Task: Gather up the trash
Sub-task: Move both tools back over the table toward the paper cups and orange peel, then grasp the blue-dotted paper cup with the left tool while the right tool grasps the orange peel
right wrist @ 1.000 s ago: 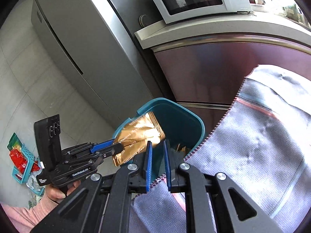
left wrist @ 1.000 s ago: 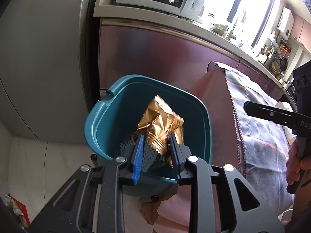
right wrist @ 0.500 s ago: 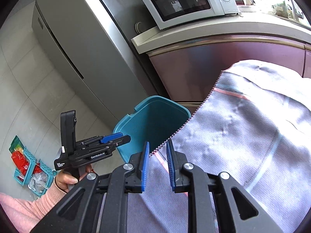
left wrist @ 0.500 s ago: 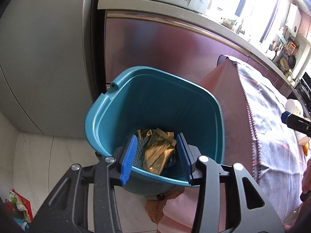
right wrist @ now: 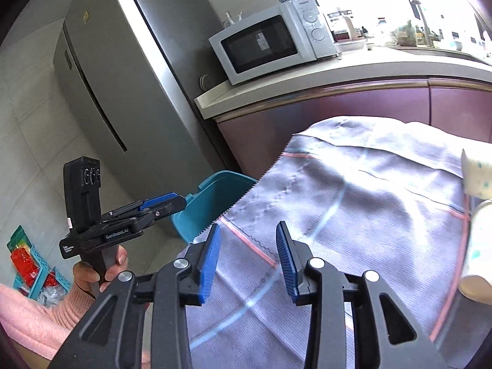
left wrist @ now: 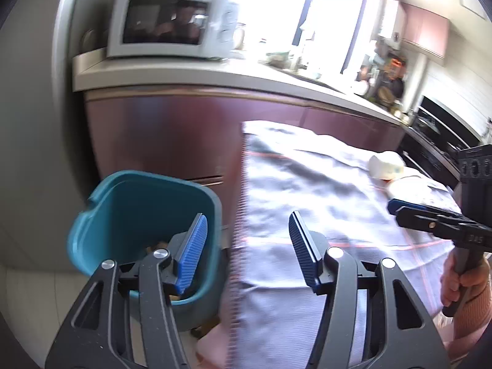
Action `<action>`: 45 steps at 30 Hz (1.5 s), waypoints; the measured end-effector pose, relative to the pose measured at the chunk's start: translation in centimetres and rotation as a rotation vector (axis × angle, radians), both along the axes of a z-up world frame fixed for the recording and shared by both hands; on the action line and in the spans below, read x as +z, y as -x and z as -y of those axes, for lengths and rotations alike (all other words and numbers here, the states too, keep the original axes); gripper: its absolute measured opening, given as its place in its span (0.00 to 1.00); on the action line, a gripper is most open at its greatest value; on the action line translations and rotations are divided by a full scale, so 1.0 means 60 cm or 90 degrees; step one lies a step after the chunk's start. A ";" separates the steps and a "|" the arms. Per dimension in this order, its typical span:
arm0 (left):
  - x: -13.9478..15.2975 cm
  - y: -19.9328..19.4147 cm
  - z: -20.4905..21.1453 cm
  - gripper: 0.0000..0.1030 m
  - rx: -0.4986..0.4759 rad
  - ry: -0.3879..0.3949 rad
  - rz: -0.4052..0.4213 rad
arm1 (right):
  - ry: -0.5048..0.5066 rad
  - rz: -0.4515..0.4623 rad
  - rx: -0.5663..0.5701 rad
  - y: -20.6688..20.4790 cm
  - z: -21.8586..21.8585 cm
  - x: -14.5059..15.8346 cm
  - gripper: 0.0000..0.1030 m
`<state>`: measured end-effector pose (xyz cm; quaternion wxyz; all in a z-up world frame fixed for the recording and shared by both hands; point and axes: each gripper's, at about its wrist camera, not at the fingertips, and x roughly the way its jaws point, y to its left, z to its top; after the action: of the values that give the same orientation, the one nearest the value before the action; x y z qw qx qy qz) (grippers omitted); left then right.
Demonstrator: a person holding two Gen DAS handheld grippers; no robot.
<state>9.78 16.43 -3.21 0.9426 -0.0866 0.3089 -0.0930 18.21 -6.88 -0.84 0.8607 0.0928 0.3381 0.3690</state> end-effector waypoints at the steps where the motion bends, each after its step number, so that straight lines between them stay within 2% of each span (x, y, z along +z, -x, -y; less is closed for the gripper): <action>1: 0.006 -0.001 0.019 0.56 -0.017 -0.002 0.007 | -0.002 0.002 -0.014 0.005 0.014 0.000 0.40; 5: 0.021 -0.008 0.107 0.57 -0.093 -0.012 0.026 | -0.002 0.005 -0.071 0.021 0.079 -0.003 0.41; 11: 0.013 -0.015 0.234 0.57 -0.192 -0.014 0.014 | -0.007 -0.003 -0.159 0.041 0.174 -0.018 0.41; 18: 0.001 -0.035 0.350 0.57 -0.272 -0.025 -0.004 | -0.016 -0.013 -0.237 0.057 0.265 -0.038 0.41; 28: -0.007 -0.072 0.443 0.57 -0.314 -0.038 -0.027 | -0.025 -0.012 -0.315 0.066 0.347 -0.049 0.41; 39: -0.010 -0.101 0.506 0.63 -0.320 -0.066 -0.031 | -0.020 -0.023 -0.393 0.054 0.426 -0.063 0.41; 45: -0.017 -0.119 0.526 0.63 -0.313 -0.073 -0.041 | -0.022 -0.047 -0.407 0.033 0.458 -0.078 0.41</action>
<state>16.91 -15.11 -4.21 0.8846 0.0416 0.3552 -0.2993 16.20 -34.36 -5.54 0.9184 0.2227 0.3167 0.0817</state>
